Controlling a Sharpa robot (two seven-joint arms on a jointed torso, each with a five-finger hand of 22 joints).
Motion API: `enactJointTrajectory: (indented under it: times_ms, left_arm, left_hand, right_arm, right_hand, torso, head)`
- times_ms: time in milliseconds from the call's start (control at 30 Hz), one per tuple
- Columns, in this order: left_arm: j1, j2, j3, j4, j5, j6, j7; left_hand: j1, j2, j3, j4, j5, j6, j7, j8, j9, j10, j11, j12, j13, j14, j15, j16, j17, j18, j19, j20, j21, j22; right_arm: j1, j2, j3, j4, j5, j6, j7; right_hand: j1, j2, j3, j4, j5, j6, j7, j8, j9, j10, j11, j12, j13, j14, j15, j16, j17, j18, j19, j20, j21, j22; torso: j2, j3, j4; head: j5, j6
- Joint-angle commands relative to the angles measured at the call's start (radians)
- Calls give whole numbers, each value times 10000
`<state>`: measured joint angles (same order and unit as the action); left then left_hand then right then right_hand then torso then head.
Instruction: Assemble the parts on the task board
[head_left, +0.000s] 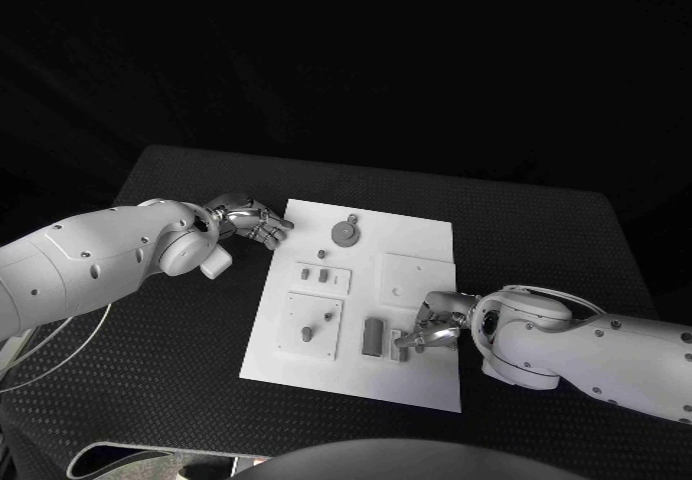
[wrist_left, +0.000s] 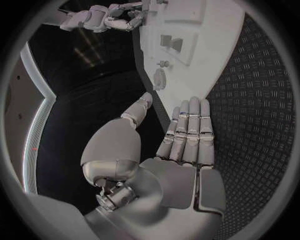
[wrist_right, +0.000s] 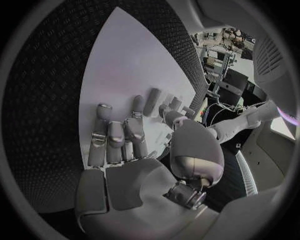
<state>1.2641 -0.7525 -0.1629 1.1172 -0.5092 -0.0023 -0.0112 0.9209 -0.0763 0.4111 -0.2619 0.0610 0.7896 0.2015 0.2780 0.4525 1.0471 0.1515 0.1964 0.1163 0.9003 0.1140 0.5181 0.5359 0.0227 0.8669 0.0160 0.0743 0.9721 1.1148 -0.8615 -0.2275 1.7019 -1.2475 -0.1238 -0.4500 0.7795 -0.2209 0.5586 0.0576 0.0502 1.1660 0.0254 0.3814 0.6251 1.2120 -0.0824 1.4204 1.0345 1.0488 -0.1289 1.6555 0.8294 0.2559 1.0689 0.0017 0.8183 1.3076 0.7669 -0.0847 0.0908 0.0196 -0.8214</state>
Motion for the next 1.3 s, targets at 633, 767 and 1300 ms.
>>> enactJointTrajectory:
  times_ms: [633, 767, 1300]
  left_arm:
    - [-58, -3, -44, 60, -80, 254, -181]
    - [-58, -14, -45, 58, -82, 257, -184]
    - [-60, -9, -51, 35, -103, 286, -208]
  left_hand:
    - [1, 20, -12, -52, -62, -55, 70, 50, -12, -77, 8, 73, 19, -7, 10, -58, 18, -13, -59, -6, -32, 16]
    - [1, 22, -12, -53, -61, -54, 70, 51, -12, -76, 7, 74, 19, -7, 10, -58, 19, -13, -59, -7, -32, 16]
    - [-7, 30, -19, -53, -62, -53, 68, 55, -12, -75, 6, 76, 20, -6, 10, -64, 26, -14, -58, -6, -33, 16]
  right_arm:
    - [-202, 170, -32, -152, -1863, 528, -294]
    - [-202, 124, -32, -173, -1846, 565, -300]
    - [-201, -201, -29, -188, -1646, 616, 68]
  right_hand:
    - [175, 858, -230, -1985, 14, 102, -9, 22, 75, 239, -3, -145, 439, 68, -25, 93, -47, 59, 55, 28, -114, 120]
    - [33, 1104, -180, -2508, 21, 128, -3, -10, 58, 279, 1, -205, 516, 71, 4, 81, -65, 59, 83, 50, -153, 114]
    - [-372, 1082, -4, -2934, 30, 128, 19, -85, 17, 229, 26, -372, 497, -69, 64, 54, -251, 59, 78, 93, -239, 113]
  torso:
    - [8, 8, -15]
    - [3, 7, -8]
    - [12, 5, -13]
  head:
    - [-44, 31]
    - [-55, 30]
    - [-142, 170]
